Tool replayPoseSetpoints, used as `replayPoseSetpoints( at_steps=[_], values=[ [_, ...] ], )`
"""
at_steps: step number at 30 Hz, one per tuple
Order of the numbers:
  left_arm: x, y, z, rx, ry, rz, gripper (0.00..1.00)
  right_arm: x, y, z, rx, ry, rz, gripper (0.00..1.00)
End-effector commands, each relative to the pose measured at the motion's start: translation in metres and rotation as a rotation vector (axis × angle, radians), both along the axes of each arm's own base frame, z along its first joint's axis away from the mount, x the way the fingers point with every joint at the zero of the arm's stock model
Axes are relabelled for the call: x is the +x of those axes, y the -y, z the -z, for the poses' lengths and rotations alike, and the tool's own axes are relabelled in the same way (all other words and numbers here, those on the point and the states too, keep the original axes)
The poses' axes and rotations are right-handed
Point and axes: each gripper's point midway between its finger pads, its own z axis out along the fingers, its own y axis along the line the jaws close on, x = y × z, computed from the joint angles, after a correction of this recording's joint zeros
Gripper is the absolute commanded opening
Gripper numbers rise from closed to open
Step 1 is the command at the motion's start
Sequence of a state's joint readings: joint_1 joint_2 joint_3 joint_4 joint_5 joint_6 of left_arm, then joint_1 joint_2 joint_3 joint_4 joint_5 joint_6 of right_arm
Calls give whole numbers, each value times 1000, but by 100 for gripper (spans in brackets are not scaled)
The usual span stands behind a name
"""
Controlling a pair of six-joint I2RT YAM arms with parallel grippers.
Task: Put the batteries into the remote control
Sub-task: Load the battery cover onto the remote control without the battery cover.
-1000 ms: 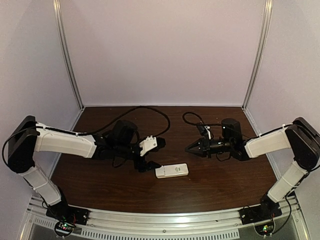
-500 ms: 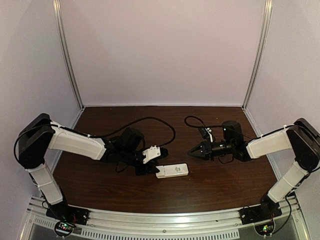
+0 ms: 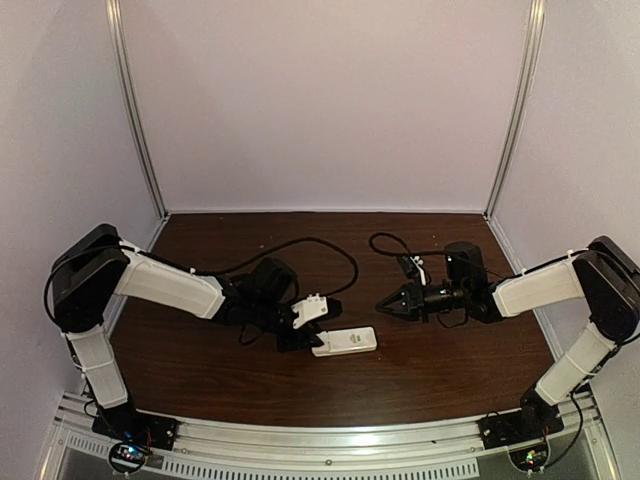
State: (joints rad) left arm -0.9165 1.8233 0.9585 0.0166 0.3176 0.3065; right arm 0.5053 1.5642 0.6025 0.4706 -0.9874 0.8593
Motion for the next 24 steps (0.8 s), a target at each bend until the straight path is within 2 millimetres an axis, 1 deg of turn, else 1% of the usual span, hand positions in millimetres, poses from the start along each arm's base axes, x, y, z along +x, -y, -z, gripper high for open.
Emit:
replayPoseSetpoints(
  at_steps=[1, 5, 10, 13, 15, 17, 21, 23, 24],
  values=[
    [-3, 2, 16, 30, -25, 19, 33, 1, 5, 4, -14, 9, 12, 4],
    [-4, -6, 37, 105, -46, 6, 33, 1, 5, 6, -18, 6, 13, 4],
    [-5, -7, 48, 147, -65, 6, 33, 2, 7, 8, -27, 5, 15, 4],
    [-6, -6, 47, 150, -69, 10, 34, 3, 8, 11, -36, 3, 18, 4],
    [-3, -4, 40, 140, -61, -2, 36, 4, 10, 11, -44, 8, 23, 4],
    [3, 0, 26, 117, -37, -23, 41, 5, 14, 16, -72, 9, 32, 5],
    [18, 10, -16, 42, 27, -69, 51, 7, 23, 27, -156, 27, 55, 7],
    [23, 13, -39, -2, 55, -97, 57, 8, 26, 31, -181, 31, 64, 10],
    [24, 13, -50, -26, 65, -111, 59, 9, 27, 34, -194, 30, 68, 12]
  ],
)
